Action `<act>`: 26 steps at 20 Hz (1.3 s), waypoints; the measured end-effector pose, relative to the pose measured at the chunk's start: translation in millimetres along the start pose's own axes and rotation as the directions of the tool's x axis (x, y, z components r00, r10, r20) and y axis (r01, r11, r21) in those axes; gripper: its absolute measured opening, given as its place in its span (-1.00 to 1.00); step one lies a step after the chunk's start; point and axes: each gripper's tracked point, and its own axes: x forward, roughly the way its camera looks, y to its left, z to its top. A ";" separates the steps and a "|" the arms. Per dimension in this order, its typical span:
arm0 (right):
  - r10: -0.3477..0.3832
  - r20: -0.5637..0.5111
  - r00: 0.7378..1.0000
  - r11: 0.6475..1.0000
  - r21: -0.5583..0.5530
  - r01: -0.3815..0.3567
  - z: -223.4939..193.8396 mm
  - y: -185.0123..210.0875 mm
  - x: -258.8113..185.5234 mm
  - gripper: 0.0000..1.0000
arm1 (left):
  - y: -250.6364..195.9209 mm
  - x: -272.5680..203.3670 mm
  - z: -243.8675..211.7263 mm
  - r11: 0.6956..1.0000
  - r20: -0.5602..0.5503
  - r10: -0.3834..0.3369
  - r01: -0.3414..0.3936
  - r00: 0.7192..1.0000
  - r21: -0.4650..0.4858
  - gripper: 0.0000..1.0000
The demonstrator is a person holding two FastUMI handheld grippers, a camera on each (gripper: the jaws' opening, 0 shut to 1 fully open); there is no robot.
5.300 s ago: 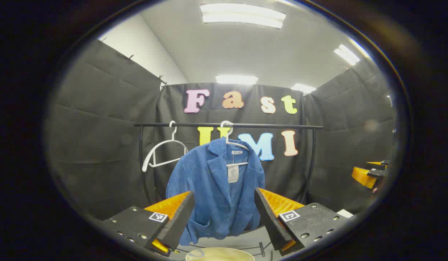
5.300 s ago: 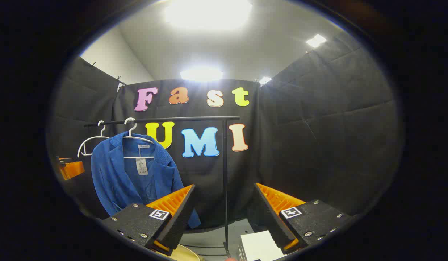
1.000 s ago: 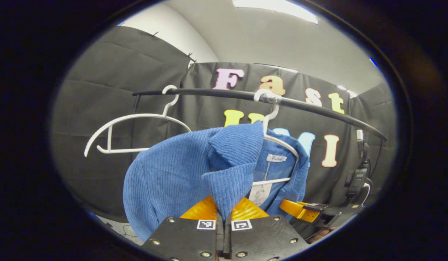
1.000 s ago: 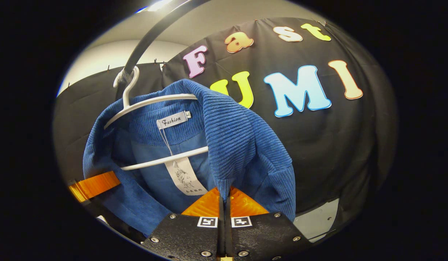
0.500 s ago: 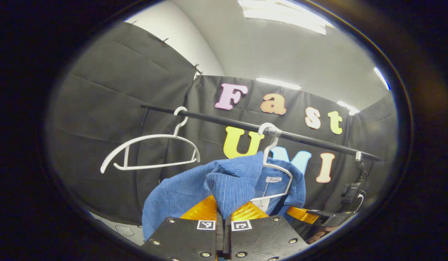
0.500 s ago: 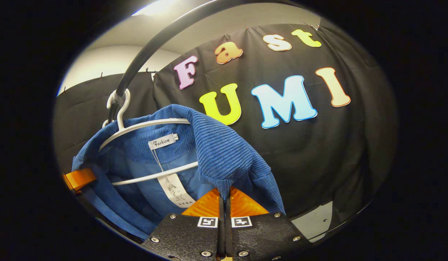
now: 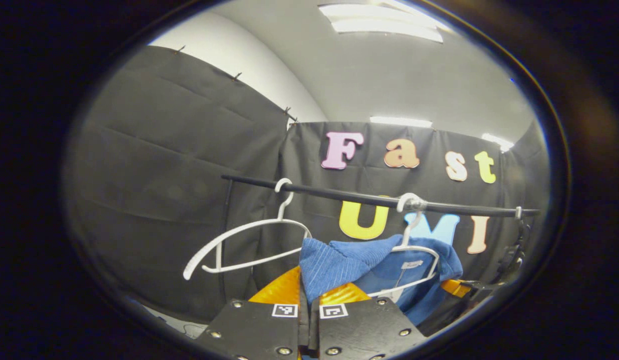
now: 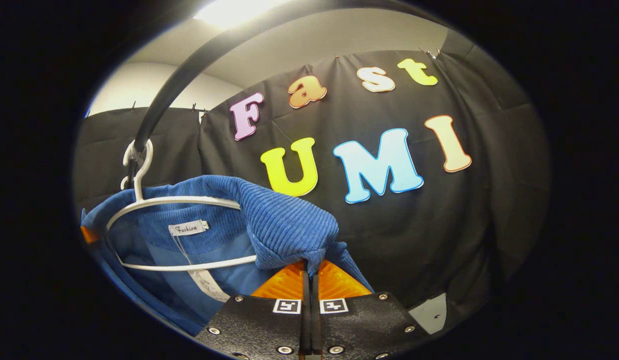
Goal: Grasp the clothes on the hanger with both hands and then place them into the laundry hamper below.
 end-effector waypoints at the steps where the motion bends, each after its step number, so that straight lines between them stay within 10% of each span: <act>1: -0.012 0.009 1.000 1.000 0.011 0.012 1.2 -4.2 1.4 -1.00 | 5.7 3.1 3.6 1.000 0.006 0.012 -0.012 1.000 0.012 -0.99; 11: -0.067 0.125 0.990 0.997 -0.025 0.071 16.7 -14.3 10.5 -1.00 | 44.9 24.9 36.4 0.988 0.031 0.070 -0.074 0.997 0.136 -1.00; 19: -0.067 0.168 0.983 0.997 -0.037 0.074 24.1 -17.1 13.6 -1.00 | 50.9 49.4 59.7 0.979 -0.020 -0.042 0.046 0.999 0.197 -0.99; 26: -0.025 0.187 0.982 0.996 -0.081 0.041 25.6 -3.7 19.9 -1.00 | 62.1 66.0 70.7 0.892 -0.107 -0.089 0.127 0.990 0.434 -0.99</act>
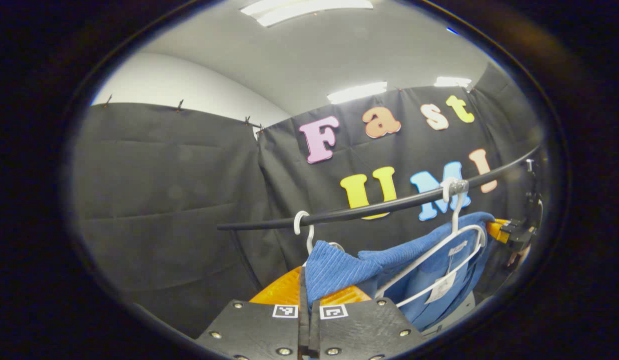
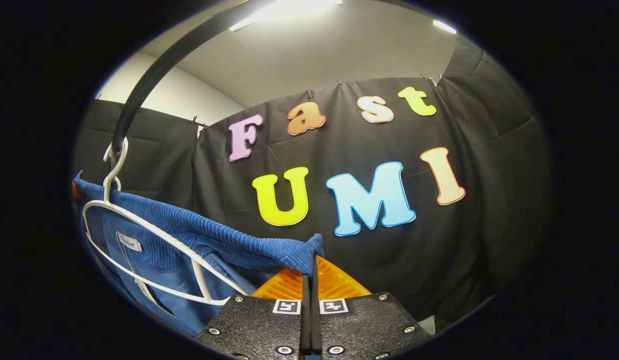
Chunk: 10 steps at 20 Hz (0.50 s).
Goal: Grasp the clothes on the hanger with both hands and then place them into the laundry hamper below.
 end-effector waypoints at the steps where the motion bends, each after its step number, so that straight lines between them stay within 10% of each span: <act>1: 0.025 0.001 1.000 1.000 -0.001 -0.025 1.1 8.7 -1.3 -1.00 | 10.9 -0.4 1.6 0.999 -0.001 0.019 -0.019 1.000 0.026 -0.99; 10: 0.017 0.009 1.000 0.999 -0.046 -0.017 2.1 11.5 11.6 -1.00 | 23.1 5.1 -73.5 0.983 -0.077 -0.036 0.021 0.996 -0.184 -0.98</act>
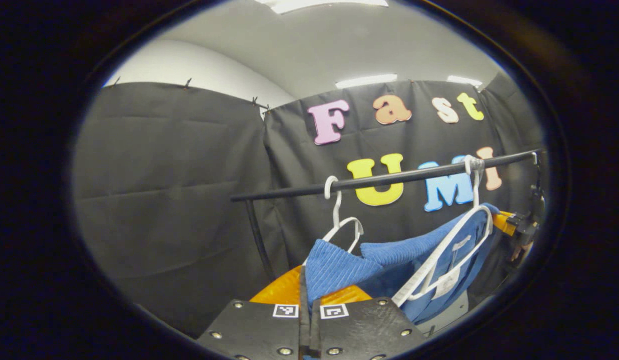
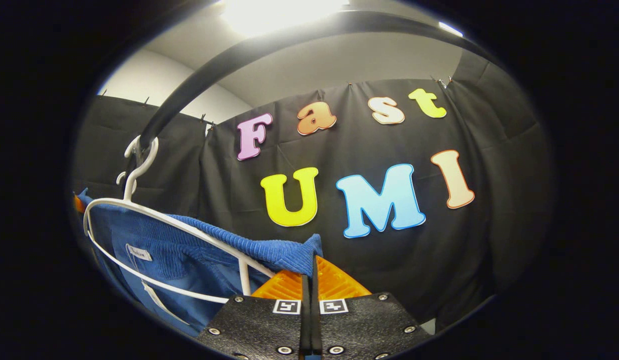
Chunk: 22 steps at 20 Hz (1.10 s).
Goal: Grasp the clothes on the hanger with both hands and then place them into the laundry hamper below.
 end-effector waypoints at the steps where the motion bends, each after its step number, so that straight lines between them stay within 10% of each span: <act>1: -0.006 0.010 1.000 1.000 -0.024 0.007 2.0 -2.5 2.2 -1.00 | 0.2 -0.3 -6.3 0.999 0.000 -0.016 0.016 1.000 -0.041 -0.98; 13: -0.073 -0.012 0.997 0.991 -0.112 0.072 -23.7 -24.2 9.5 -1.00 | -32.1 26.4 -74.0 0.969 -0.065 -0.129 0.111 0.990 -0.222 -0.99; 22: -0.037 -0.165 0.986 0.996 -0.090 0.022 -92.0 -25.5 -10.3 -1.00 | -34.7 10.5 -130.7 0.960 -0.165 -0.065 0.016 0.984 -0.280 -1.00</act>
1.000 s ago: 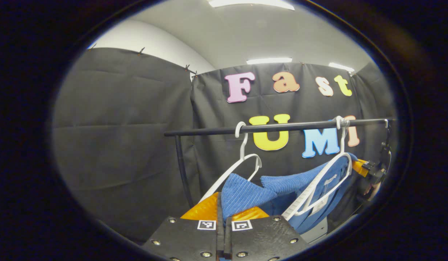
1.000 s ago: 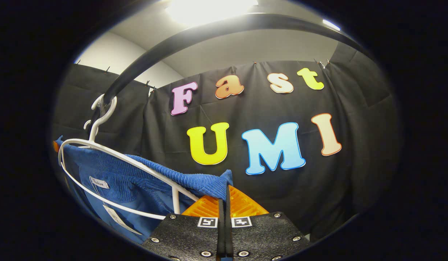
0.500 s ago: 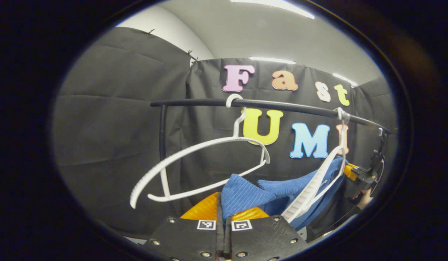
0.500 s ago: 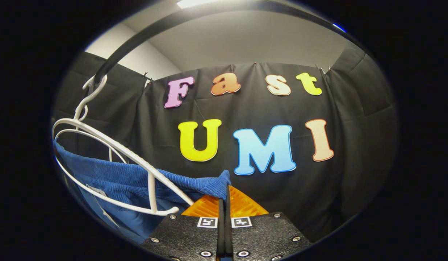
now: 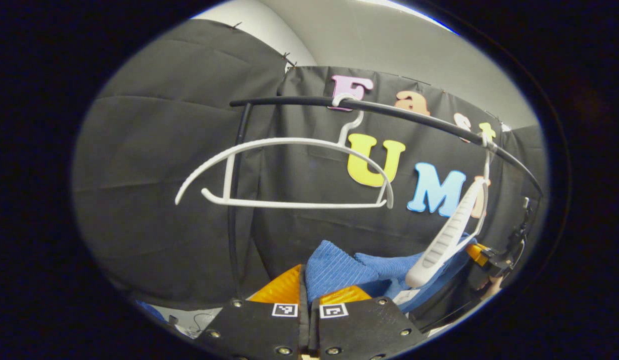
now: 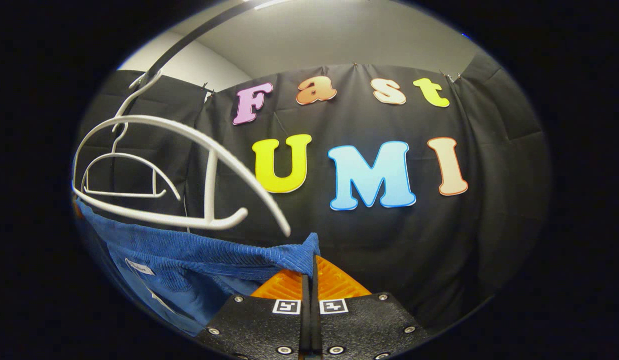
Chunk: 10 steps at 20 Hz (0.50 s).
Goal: Grasp the clothes on the hanger with both hands and then place them into the laundry hamper below.
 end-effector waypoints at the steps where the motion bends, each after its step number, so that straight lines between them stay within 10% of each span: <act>1: 0.003 -0.014 1.000 1.000 -0.002 -0.003 -8.1 0.9 -6.9 -1.00 | 0.4 -7.6 -8.1 1.000 -0.008 0.010 -0.010 1.000 0.005 -0.99; 10: -0.016 -0.117 0.993 0.998 -0.059 0.009 -48.4 14.9 -73.1 -1.00 | 26.0 -48.0 -77.7 1.000 -0.086 0.013 -0.011 0.996 0.019 -0.99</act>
